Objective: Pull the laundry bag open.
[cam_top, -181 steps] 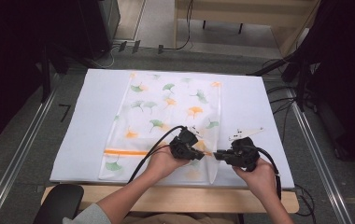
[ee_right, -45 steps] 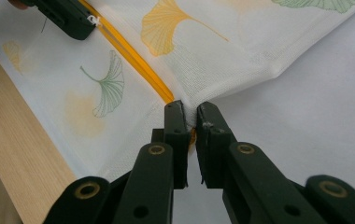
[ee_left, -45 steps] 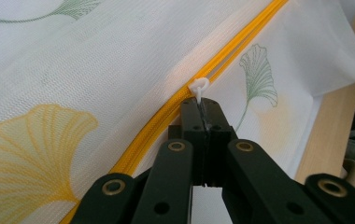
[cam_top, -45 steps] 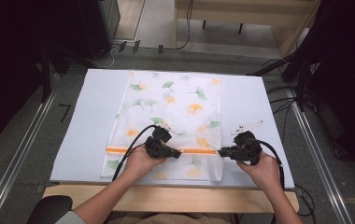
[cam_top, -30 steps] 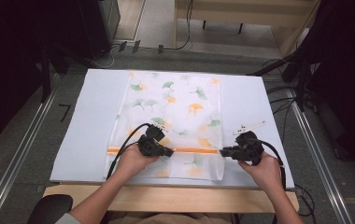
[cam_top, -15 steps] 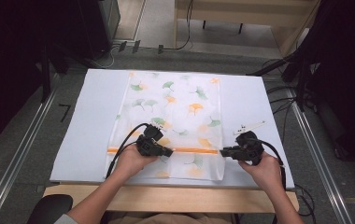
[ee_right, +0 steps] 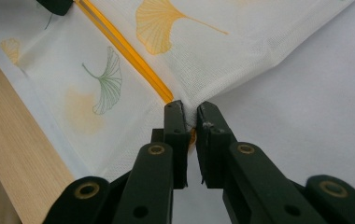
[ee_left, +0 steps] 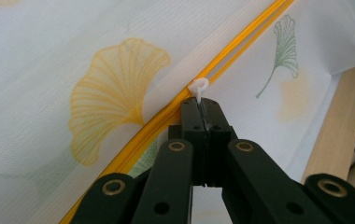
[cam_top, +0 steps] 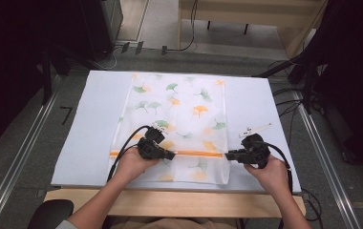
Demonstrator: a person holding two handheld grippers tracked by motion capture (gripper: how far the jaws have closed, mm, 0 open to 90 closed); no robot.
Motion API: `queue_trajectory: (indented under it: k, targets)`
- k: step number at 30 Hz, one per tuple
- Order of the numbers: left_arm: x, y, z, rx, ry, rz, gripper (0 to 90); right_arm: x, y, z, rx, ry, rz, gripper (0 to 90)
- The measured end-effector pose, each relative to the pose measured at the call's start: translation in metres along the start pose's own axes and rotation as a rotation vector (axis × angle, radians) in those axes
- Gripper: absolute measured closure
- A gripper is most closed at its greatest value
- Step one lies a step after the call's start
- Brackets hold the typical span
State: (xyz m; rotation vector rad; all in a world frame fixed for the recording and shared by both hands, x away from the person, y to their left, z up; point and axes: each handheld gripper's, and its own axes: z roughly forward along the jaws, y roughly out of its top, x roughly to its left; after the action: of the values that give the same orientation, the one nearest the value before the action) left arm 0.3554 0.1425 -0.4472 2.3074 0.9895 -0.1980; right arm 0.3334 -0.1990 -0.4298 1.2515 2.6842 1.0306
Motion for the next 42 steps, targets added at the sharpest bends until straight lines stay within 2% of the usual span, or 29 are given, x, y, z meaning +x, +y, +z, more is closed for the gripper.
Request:
queue_trajectory:
  k: [9, 12, 15, 19, 23, 31, 35, 38, 42]
  targets:
    - [0.005, -0.005, -0.004, 0.019, 0.024, -0.012, 90.0, 0.0, 0.001, 0.002, 0.018, 0.003, -0.005, 84.7]
    - [0.009, -0.008, -0.007, 0.008, 0.005, -0.035, 90.0, -0.001, 0.002, 0.002, 0.022, 0.01, -0.002, 84.8]
    - [0.01, -0.01, -0.009, 0.008, 0.01, -0.034, 90.0, -0.002, 0.003, 0.003, 0.023, 0.011, -0.007, 84.7]
    - [0.015, -0.014, -0.011, 0.02, 0.031, -0.043, 90.0, -0.002, 0.005, 0.005, 0.031, 0.012, -0.009, 84.8]
    - [0.019, -0.018, -0.014, 0.018, 0.036, -0.063, 90.0, -0.002, 0.006, 0.005, 0.033, 0.015, -0.005, 84.8]
    - [0.018, -0.022, -0.024, 0.009, 0.037, -0.063, 90.0, -0.002, 0.007, 0.006, 0.038, 0.016, -0.008, 84.8]
    - [0.019, -0.023, -0.022, 0.017, 0.044, -0.057, 90.0, -0.002, 0.007, 0.006, 0.038, 0.016, -0.008, 84.8]
    - [0.02, -0.024, -0.022, 0.003, 0.032, -0.075, 90.0, -0.002, 0.007, 0.006, 0.035, 0.018, -0.008, 84.7]
    - [0.019, -0.024, -0.023, 0.001, 0.033, -0.063, 90.0, -0.003, 0.007, 0.006, 0.035, 0.015, -0.011, 84.7]
